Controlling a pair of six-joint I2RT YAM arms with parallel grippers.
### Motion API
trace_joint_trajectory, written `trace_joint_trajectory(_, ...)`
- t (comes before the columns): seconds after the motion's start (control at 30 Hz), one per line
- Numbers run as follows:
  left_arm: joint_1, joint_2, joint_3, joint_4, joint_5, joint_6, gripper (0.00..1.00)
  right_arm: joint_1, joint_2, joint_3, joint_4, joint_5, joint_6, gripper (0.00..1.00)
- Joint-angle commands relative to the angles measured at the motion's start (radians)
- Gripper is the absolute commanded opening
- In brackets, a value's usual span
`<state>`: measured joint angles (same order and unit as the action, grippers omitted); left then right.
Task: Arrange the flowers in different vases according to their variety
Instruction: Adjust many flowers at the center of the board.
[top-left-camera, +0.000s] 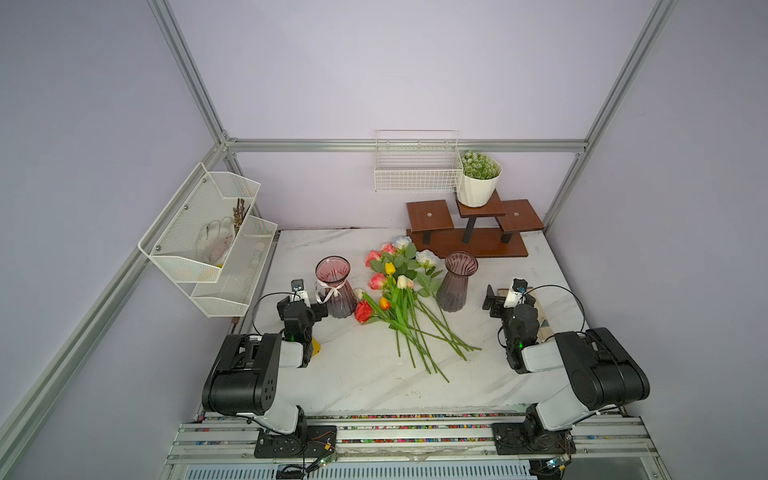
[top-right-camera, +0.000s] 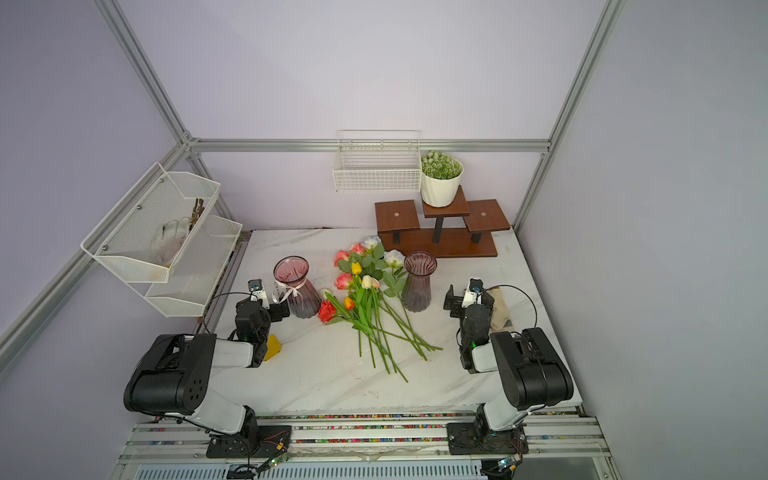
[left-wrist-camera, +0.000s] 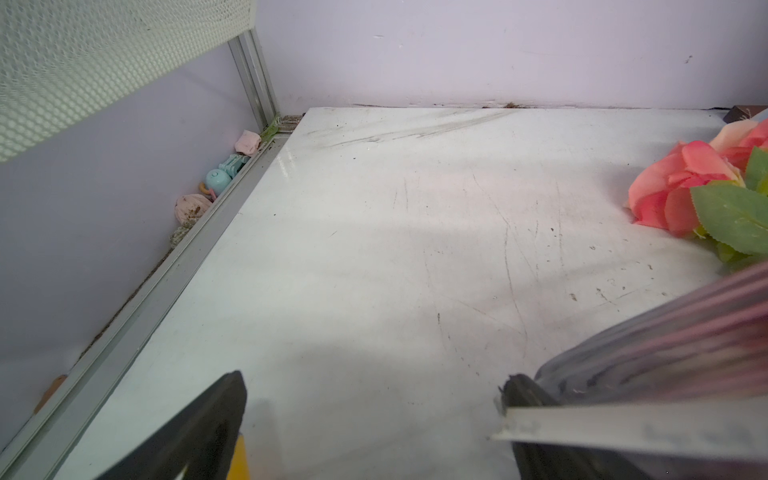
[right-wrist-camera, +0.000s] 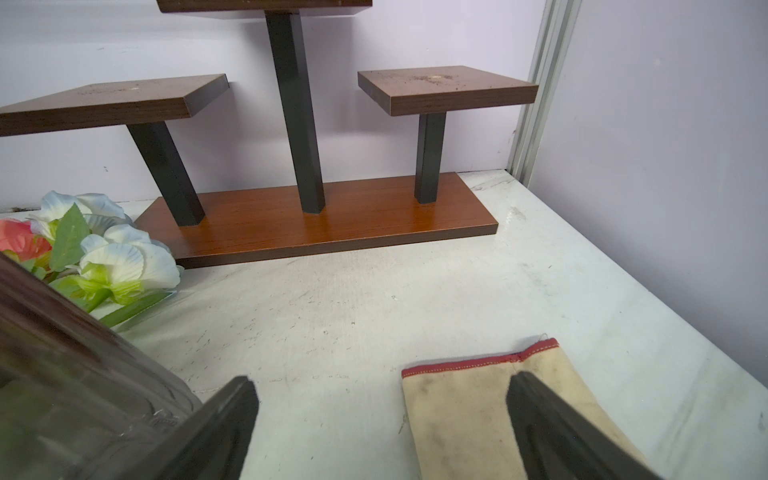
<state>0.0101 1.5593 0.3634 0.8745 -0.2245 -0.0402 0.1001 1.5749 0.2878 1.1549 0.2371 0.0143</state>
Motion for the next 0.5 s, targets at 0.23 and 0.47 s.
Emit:
trace_joint_trajectory(0.23, -0.010, -0.027, 0.000, 0.069, -0.018, 0.026, 1.00, -0.004, -0.001, -0.001, 0.027, -0.004, -0.002, 0.99)
trace_joint_trajectory(0.47, -0.055, -0.383, -0.073, -0.064, -0.207, 0.000, 1.00, 0.042, -0.330, -0.034, -0.194, 0.030, -0.026, 0.99)
